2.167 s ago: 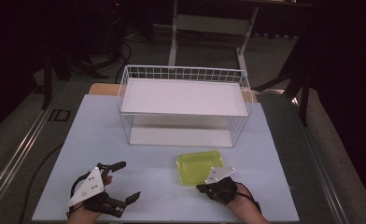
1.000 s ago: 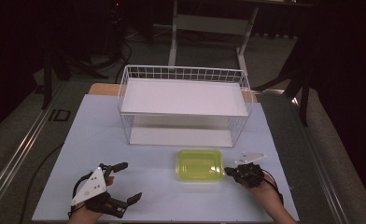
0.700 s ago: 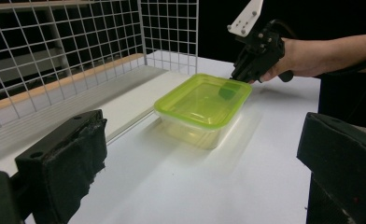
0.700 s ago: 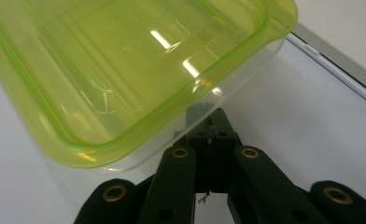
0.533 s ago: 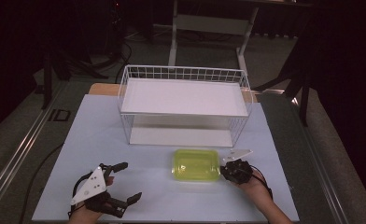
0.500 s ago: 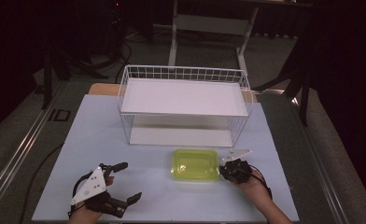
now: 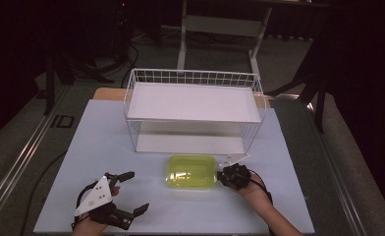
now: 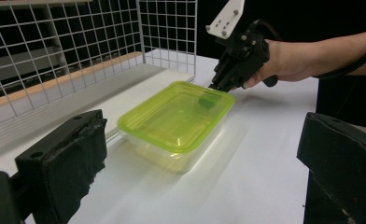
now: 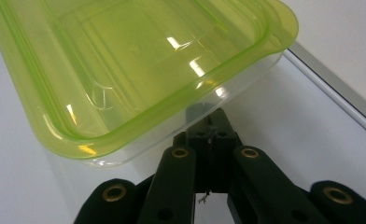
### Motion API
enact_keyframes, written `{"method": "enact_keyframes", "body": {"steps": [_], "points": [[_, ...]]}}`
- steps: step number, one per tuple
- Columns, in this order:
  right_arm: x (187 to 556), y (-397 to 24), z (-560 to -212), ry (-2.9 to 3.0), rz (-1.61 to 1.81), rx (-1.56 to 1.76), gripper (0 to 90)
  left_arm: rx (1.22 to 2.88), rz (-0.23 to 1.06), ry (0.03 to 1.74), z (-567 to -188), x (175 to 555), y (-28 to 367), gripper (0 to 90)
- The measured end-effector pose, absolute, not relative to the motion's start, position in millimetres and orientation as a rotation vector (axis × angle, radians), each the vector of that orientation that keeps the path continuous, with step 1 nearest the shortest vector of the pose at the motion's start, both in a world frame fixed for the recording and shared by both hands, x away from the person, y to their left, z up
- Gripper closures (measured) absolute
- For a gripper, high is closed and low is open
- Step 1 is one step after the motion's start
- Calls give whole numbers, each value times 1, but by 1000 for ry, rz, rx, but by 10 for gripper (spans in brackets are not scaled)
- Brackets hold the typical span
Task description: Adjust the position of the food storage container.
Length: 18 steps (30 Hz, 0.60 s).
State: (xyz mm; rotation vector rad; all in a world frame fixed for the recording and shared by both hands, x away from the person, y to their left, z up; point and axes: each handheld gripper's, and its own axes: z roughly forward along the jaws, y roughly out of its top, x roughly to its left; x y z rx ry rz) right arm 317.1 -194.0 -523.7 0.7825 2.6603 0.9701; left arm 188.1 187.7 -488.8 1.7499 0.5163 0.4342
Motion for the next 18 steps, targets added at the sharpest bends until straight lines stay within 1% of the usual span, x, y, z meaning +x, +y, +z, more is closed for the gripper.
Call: {"method": "enact_keyframes", "body": {"steps": [11,15,18], "points": [[323,-174,-526,2669,965,733,896,1747,421,520,-490,188,188,23],[322,-178,-525,2654,977,739,874,1738,406,525,-490,189,189,23],[315,-193,-514,2607,997,766,846,1728,388,536,-491,191,190,23]]}}
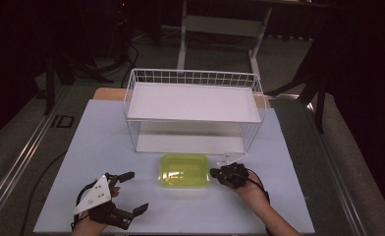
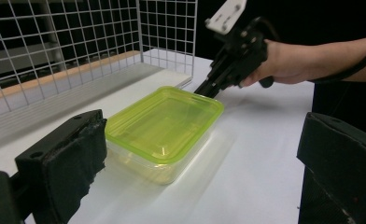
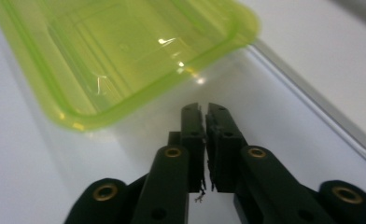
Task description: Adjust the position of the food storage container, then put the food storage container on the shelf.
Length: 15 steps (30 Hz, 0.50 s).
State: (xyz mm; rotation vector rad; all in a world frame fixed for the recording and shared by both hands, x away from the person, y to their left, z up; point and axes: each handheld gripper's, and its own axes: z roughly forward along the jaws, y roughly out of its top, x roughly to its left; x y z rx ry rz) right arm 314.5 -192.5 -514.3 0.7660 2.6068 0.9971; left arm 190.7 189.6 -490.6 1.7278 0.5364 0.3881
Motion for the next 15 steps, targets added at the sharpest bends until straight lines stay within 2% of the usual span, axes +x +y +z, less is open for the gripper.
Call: {"method": "enact_keyframes", "body": {"steps": [4,5,6,11,13,15], "points": [[300,-207,-497,2555,1057,788,744,1747,368,559,-486,196,189,23],[295,-209,-492,2542,1077,778,680,1750,359,558,-482,198,189,23],[289,-211,-486,2527,1104,768,578,1748,359,559,-480,199,189,23],[278,-217,-464,2447,1258,825,324,1767,337,567,-464,205,187,23],[278,-219,-458,2461,1292,808,182,1778,347,570,-459,208,185,23],[276,-219,-453,2427,1286,794,152,1777,329,570,-454,212,182,23]]}}
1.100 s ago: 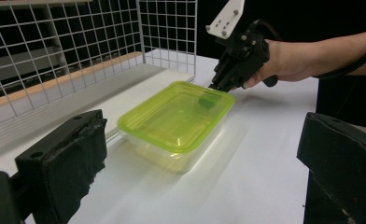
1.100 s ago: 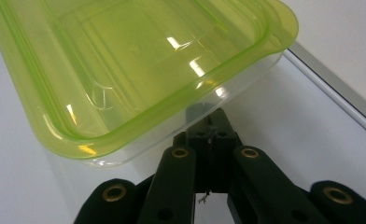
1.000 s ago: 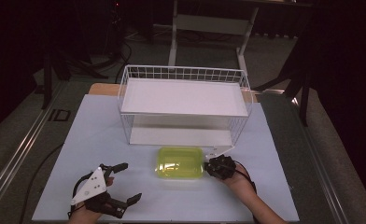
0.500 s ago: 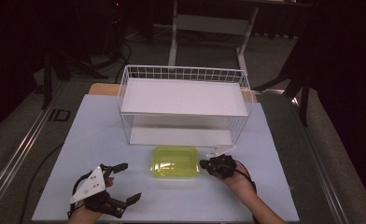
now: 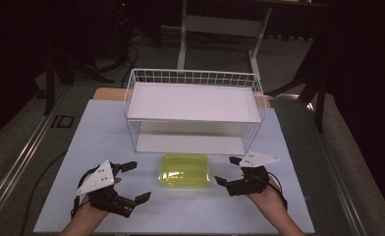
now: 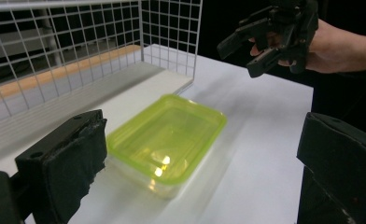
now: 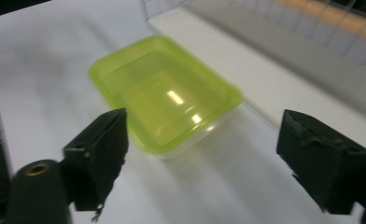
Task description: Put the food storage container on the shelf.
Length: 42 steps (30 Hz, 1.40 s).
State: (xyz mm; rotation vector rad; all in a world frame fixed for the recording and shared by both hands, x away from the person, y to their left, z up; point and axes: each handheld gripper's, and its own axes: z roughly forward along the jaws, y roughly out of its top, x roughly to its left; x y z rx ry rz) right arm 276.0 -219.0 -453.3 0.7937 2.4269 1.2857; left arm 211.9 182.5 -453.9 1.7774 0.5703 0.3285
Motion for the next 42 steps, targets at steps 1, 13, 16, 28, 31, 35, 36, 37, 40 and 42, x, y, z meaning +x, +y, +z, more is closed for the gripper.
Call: {"method": "enact_keyframes", "body": {"steps": [1,13,16,28,31,35,36,37,40,42], "points": [[275,-219,-452,2394,1278,799,131,1783,320,573,-452,215,181,23],[280,-209,-445,2369,1345,905,176,1845,177,702,-444,254,159,24],[284,-205,-448,2392,1323,998,140,1852,146,758,-449,264,154,27],[303,-182,-474,2455,1286,1393,163,1881,-5,1106,-483,294,144,70],[308,-178,-485,2442,1245,1491,245,1878,-59,1261,-495,302,143,145],[313,-178,-492,2430,1250,1609,340,1874,-110,1318,-505,305,141,279],[314,-178,-494,2426,1251,1647,374,1865,-130,1331,-508,306,142,325],[315,-179,-495,2424,1250,1676,417,1858,-146,1341,-510,307,142,390],[317,-178,-499,2417,1236,1730,539,1864,-181,1340,-514,308,139,488],[317,-178,-500,2409,1218,1752,645,1862,-198,1340,-516,308,138,544]]}}
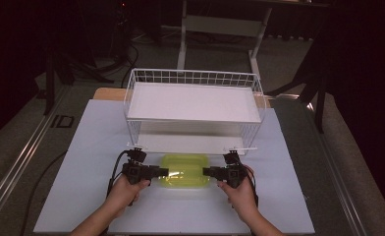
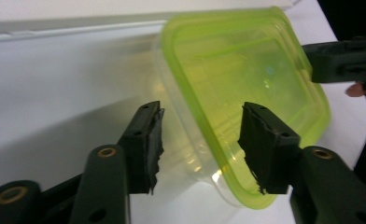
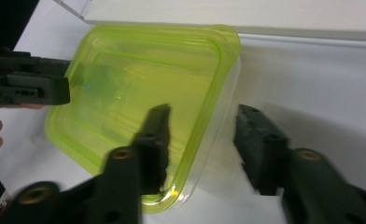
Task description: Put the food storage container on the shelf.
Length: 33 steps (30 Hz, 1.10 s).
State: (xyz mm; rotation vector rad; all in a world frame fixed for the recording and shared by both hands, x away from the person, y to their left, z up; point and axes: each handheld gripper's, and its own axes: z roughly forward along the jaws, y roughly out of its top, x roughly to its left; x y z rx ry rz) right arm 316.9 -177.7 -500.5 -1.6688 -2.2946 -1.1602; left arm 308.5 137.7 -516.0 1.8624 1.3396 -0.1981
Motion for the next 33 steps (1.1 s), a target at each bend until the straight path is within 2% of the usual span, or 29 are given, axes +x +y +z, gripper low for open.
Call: {"method": "enact_keyframes", "body": {"steps": [3,6,33], "points": [[317,-178,-501,-2282,-1149,-1694,699,1853,-199,1352,-517,308,138,648],[317,-177,-501,-2283,-1146,-1698,709,1854,-194,1348,-516,307,140,688],[297,-172,-490,-2364,-1169,-1688,789,1860,-113,1357,-501,277,131,790]]}}
